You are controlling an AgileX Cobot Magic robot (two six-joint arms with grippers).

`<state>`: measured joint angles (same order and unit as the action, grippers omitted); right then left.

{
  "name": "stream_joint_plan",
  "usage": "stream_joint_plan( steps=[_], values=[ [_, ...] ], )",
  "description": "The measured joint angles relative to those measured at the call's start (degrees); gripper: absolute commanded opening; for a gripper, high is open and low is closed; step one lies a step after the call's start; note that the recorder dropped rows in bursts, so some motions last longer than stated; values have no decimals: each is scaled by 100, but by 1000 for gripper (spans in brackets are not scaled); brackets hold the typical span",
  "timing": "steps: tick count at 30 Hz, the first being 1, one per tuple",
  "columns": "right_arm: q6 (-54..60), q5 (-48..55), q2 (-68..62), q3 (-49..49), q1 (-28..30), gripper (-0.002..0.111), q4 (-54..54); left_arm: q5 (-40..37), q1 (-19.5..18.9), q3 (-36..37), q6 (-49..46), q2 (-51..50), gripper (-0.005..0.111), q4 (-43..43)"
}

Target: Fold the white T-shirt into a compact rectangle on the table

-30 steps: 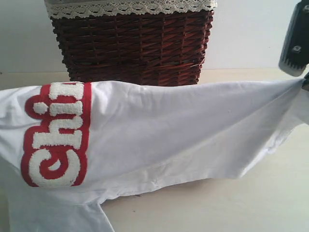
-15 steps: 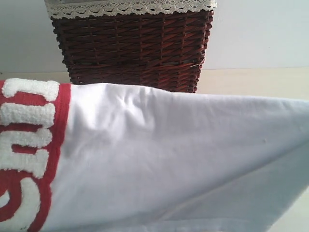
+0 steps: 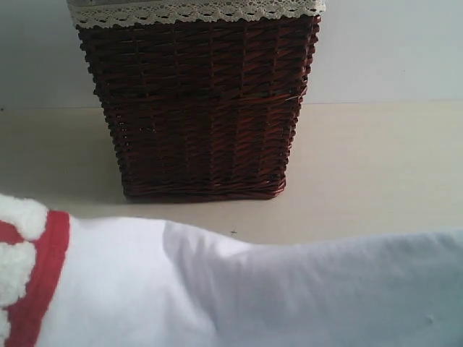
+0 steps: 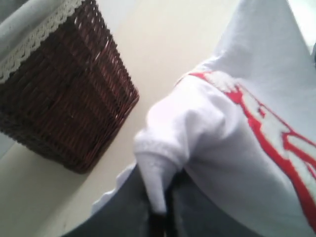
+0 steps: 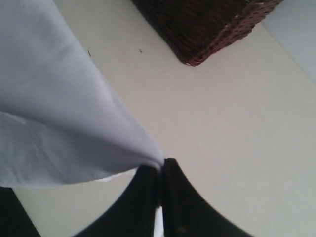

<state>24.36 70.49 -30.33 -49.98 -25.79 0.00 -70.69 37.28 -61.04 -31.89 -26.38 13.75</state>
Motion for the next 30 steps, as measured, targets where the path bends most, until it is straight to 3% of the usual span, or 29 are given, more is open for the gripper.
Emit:
stream_joint_plan(
  steps=[8, 14, 18, 21, 26, 30],
  values=[
    [-1002, -102, -843, 1162, -8, 0, -1267, 93, 0, 1814, 189, -613, 0, -2557],
    [-2496, -1670, -2563, 1398, -12, 0, -2442, 2039, -119, 3090, 936, -2291, 0, -4203],
    [-3681, -2376, -4026, 1324, -12, 0, -3728, 3210, -651, 3259, 1709, -3573, 0, -5256],
    [-5116, -2863, -4954, 1324, -12, 8, -4807, 4070, -1090, 3259, 2383, -4269, 3, -5936],
    [-7426, -3113, -6135, 1324, -12, 31, -6691, 5055, -1719, 3163, 3479, -5115, 23, -7379],
    [-8886, -3113, -6696, 1322, -12, 56, -7798, 5196, -2308, 2837, 4177, -5606, 61, -7948]
  ],
)
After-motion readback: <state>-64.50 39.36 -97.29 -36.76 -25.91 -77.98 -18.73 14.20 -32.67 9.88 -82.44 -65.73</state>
